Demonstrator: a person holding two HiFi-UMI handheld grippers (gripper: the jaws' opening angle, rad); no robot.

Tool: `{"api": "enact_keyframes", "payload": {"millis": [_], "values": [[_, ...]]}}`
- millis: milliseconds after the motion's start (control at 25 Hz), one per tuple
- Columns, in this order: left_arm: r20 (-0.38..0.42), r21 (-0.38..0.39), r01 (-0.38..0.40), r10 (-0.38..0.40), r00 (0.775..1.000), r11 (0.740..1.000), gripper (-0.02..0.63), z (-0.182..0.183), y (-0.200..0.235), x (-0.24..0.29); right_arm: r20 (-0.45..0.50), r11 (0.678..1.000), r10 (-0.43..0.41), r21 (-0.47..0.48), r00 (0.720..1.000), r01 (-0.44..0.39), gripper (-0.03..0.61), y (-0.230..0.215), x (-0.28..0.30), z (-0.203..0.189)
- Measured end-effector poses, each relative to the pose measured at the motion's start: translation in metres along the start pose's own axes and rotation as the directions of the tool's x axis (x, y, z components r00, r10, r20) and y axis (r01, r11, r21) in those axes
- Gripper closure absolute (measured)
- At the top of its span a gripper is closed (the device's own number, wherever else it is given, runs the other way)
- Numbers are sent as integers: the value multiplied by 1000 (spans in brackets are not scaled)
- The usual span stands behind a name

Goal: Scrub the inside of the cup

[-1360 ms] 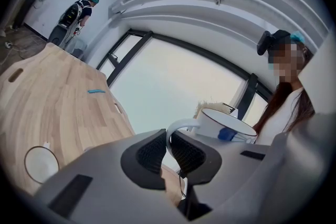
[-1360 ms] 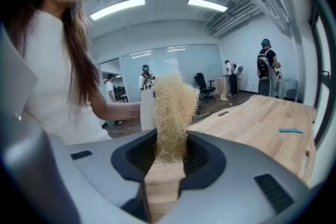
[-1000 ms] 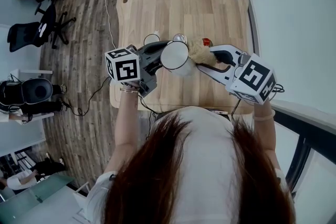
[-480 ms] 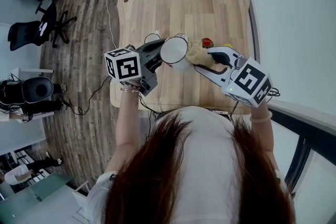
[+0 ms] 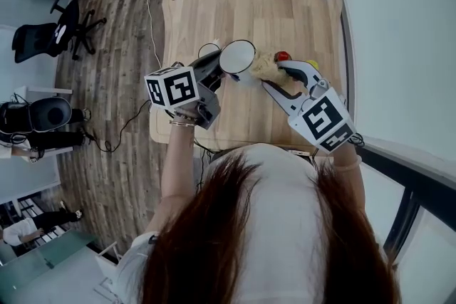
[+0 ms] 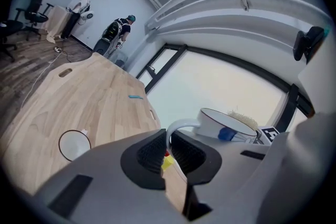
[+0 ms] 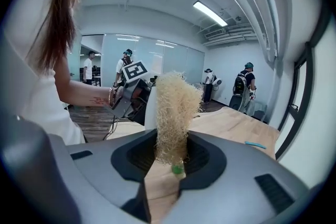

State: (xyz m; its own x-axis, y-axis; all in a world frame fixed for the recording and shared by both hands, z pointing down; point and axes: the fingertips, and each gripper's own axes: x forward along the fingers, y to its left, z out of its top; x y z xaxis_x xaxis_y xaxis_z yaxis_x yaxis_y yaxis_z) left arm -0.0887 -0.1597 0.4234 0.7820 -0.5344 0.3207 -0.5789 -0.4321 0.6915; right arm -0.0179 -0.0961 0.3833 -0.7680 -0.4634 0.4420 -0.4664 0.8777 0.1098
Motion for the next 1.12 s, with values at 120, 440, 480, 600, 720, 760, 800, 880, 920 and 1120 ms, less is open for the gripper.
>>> {"api": "enact_keyframes", "payload": {"millis": [120, 440, 480, 600, 720, 760, 800, 880, 920, 1120], "values": [[52, 3, -40, 40, 998, 999, 574, 9, 2, -2, 5, 999, -32, -8, 999, 33, 449, -2, 2, 2], [119, -25, -132, 134, 984, 991, 574, 15, 7, -6, 1, 986, -159, -53, 987, 158, 449, -11, 7, 4], [130, -21, -145, 146, 981, 989, 574, 18, 7, -7, -1, 984, -171, -52, 985, 171, 449, -13, 7, 4], [159, -21, -179, 180, 971, 984, 574, 23, 6, -9, -6, 977, -209, -51, 978, 208, 449, -16, 8, 4], [170, -45, -201, 206, 964, 979, 574, 20, 10, -10, -2, 971, -234, -50, 972, 234, 449, -18, 8, 5], [174, -49, -207, 213, 961, 977, 574, 20, 10, -10, 1, 970, -238, -47, 971, 238, 449, -19, 8, 5], [182, -48, -212, 217, 959, 976, 574, 21, 9, -10, 3, 970, -238, -44, 971, 238, 449, -19, 7, 5], [200, -41, -220, 224, 954, 975, 574, 25, 7, -11, 6, 973, -228, -37, 974, 228, 449, -17, 8, 5], [205, -46, -222, 227, 952, 974, 574, 25, 7, -11, 8, 975, -221, -32, 975, 221, 449, -15, 9, 6], [209, -58, -227, 234, 949, 972, 574, 26, 9, -11, 15, 974, -227, -16, 974, 227, 449, -13, 11, 6]]}}
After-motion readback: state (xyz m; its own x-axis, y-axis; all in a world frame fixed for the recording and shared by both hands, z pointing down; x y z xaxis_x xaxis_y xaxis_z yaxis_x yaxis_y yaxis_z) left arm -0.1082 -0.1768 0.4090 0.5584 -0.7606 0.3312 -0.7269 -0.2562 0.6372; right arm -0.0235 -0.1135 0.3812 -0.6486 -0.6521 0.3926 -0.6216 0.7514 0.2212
